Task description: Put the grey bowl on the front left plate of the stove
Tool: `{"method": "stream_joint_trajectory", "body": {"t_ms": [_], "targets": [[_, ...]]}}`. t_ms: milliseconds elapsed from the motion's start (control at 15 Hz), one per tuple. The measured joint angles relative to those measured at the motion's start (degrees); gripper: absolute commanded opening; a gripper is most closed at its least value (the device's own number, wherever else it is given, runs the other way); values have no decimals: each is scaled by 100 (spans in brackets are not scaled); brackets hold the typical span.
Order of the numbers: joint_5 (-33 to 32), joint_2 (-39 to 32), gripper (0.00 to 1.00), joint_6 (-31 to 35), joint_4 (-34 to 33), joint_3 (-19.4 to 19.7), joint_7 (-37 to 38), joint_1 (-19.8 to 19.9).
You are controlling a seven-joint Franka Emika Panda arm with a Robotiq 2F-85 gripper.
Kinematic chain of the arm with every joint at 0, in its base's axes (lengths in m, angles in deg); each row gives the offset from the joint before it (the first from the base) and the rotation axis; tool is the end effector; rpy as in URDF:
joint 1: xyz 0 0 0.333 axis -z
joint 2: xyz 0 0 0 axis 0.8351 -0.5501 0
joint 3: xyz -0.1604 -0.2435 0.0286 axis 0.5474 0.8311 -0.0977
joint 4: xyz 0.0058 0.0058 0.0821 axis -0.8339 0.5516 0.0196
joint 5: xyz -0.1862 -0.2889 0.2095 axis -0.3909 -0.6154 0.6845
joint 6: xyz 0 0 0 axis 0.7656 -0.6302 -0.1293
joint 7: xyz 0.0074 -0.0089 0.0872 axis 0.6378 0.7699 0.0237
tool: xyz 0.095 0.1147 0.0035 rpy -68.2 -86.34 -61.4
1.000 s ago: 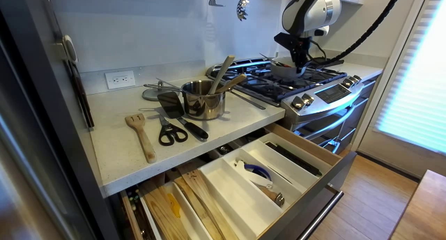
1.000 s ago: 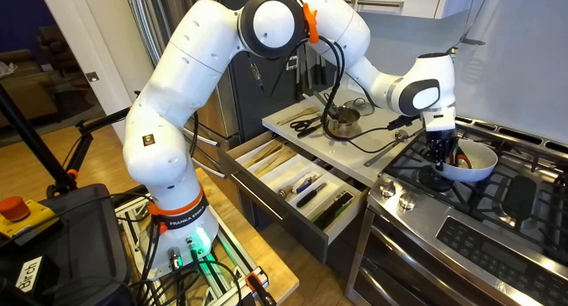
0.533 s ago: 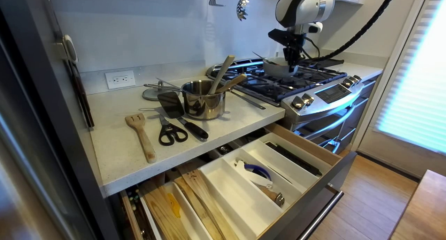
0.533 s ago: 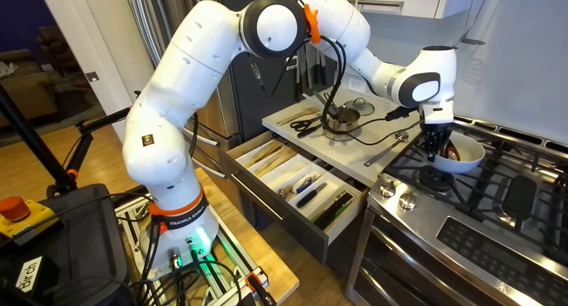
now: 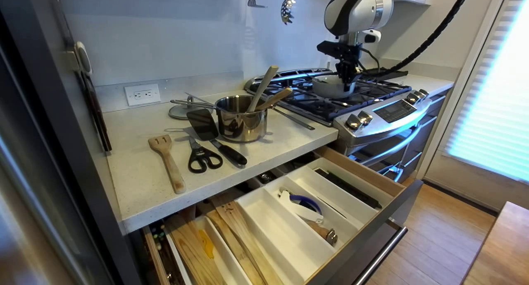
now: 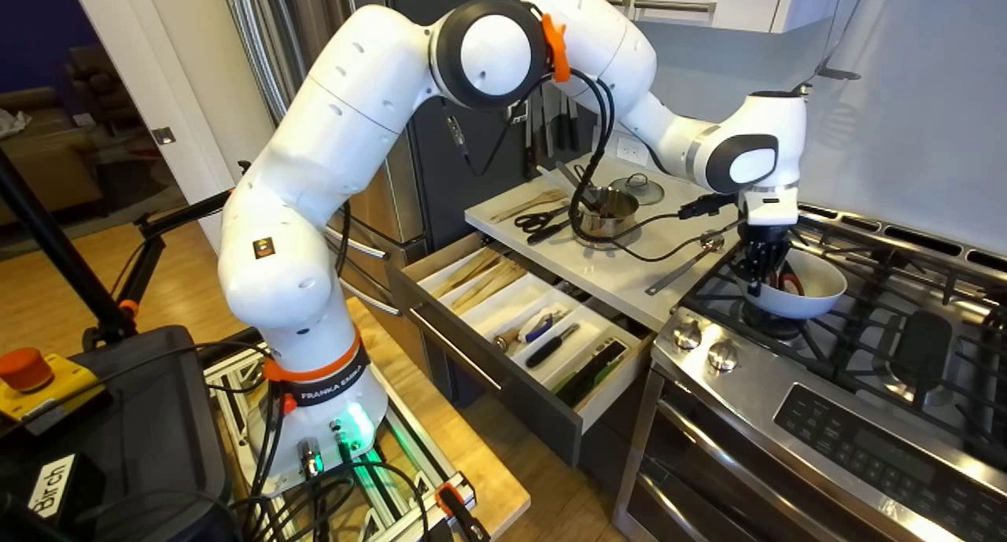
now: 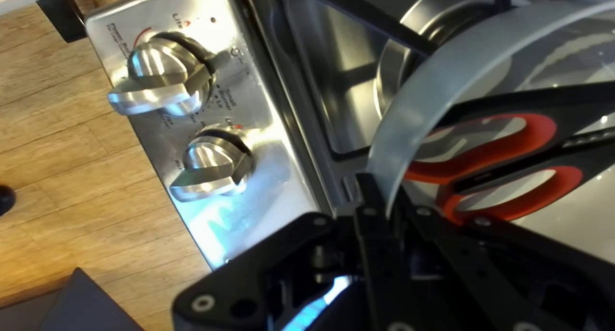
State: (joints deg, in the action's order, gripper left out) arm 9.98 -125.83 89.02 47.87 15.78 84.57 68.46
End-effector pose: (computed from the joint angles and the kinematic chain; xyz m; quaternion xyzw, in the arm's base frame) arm 0.6528 -0.3255 0.2088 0.6032 -0.7894 0.1060 0.0431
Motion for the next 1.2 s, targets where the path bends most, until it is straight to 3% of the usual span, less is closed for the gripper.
{"method": "stream_joint_trajectory", "body": {"t_ms": [600,1200], "targets": [[-68,-372,2,618,-98,248,330,-213],[12,-462,2,616,-354,188,330,-204]]}}
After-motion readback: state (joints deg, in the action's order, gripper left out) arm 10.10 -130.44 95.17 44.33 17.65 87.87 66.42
